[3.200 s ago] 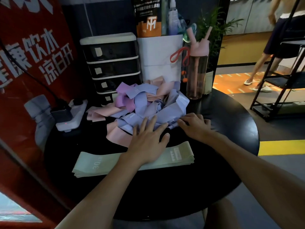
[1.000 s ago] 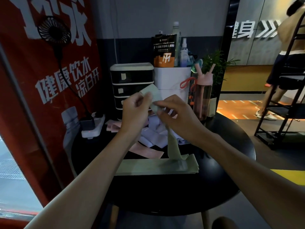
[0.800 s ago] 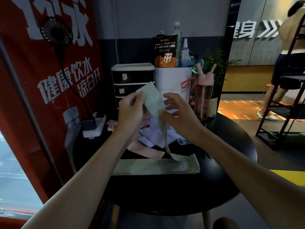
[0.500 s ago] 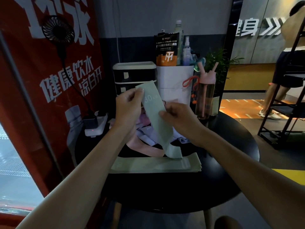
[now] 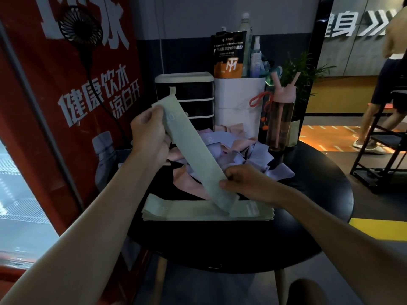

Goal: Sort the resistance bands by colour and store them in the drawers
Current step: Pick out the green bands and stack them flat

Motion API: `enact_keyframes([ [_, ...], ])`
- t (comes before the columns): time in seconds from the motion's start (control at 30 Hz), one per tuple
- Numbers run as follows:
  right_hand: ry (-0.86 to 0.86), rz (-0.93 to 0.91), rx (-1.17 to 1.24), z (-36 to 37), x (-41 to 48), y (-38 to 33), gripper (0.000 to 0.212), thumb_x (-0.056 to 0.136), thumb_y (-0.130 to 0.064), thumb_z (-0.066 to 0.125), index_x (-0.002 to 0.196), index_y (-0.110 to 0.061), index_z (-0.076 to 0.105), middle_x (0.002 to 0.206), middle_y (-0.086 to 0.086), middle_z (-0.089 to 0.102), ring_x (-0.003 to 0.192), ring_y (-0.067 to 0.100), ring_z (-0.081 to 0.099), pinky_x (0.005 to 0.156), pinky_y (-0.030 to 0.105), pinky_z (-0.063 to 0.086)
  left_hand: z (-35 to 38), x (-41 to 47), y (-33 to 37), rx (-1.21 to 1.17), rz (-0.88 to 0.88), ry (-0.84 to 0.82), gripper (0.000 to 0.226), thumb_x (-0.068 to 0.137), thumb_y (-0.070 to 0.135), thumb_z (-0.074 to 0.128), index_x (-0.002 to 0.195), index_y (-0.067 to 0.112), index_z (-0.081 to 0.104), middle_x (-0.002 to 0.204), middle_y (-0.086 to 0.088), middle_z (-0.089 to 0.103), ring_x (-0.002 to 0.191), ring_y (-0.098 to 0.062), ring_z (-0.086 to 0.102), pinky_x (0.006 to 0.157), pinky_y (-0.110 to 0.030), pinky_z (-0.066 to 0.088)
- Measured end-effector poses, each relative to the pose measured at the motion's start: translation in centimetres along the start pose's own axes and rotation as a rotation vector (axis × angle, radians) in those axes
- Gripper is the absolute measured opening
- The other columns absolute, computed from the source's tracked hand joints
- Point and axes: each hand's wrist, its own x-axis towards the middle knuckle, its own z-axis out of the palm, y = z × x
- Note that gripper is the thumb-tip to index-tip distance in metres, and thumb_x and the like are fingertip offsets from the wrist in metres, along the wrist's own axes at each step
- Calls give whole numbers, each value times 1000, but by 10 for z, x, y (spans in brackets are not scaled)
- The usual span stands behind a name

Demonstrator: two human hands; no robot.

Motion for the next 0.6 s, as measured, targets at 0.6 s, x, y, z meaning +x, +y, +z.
enact_keyframes([
  [0.6, 354, -68, 385, -18, -36, 56, 5, 92, -2, 61, 92, -5, 57, 78, 9, 67, 70, 13, 60, 61, 23, 45, -80, -23, -49, 57, -6, 223, 20, 95, 3, 57, 79, 9, 65, 83, -6, 71, 82, -19, 71, 70, -28, 59],
])
